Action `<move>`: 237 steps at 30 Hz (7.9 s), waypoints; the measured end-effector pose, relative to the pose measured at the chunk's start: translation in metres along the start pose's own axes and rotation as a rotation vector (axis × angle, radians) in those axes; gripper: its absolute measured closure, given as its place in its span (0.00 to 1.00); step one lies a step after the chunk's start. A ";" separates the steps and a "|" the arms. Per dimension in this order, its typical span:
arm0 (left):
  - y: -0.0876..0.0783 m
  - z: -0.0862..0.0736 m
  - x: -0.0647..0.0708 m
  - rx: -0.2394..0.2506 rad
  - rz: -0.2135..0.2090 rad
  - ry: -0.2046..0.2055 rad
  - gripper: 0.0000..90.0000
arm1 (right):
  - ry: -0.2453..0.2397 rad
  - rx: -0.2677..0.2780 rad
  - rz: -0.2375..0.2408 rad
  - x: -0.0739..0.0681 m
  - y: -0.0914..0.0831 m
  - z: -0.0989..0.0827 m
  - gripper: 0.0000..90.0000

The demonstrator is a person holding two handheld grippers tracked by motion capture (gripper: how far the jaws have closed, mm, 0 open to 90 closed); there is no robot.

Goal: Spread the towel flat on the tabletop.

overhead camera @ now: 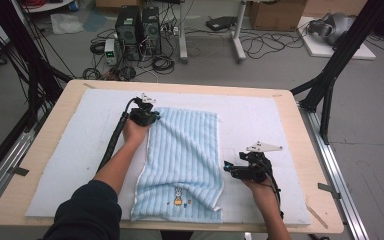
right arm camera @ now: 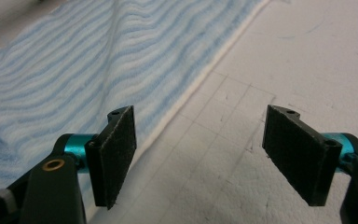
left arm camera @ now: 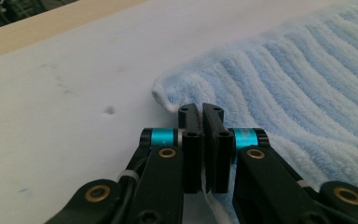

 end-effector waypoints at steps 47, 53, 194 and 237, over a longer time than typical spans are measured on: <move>-0.053 -0.038 -0.021 0.079 -0.151 -0.219 0.41 | -0.012 -0.087 -0.175 0.044 0.158 0.125 0.97; -0.051 -0.031 -0.011 0.100 -0.149 -0.189 0.42 | 0.119 -0.003 -0.284 0.069 0.146 0.126 0.77; -0.116 -0.082 0.082 0.063 -0.140 0.009 0.68 | -0.085 -0.015 -0.213 -0.043 0.034 -0.010 0.78; -0.215 -0.156 0.136 0.073 -0.466 0.130 0.96 | -0.116 -0.145 0.067 -0.081 -0.024 -0.067 0.95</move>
Point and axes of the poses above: each handheld gripper's, and its own axes: y roughly forward along the jaws, z roughly out of its top, x roughly to its right, the point moved 4 cm from there along y, roughly forward along the jaws, and after that the axes turned 7 degrees about y, right-handed, at the moved point
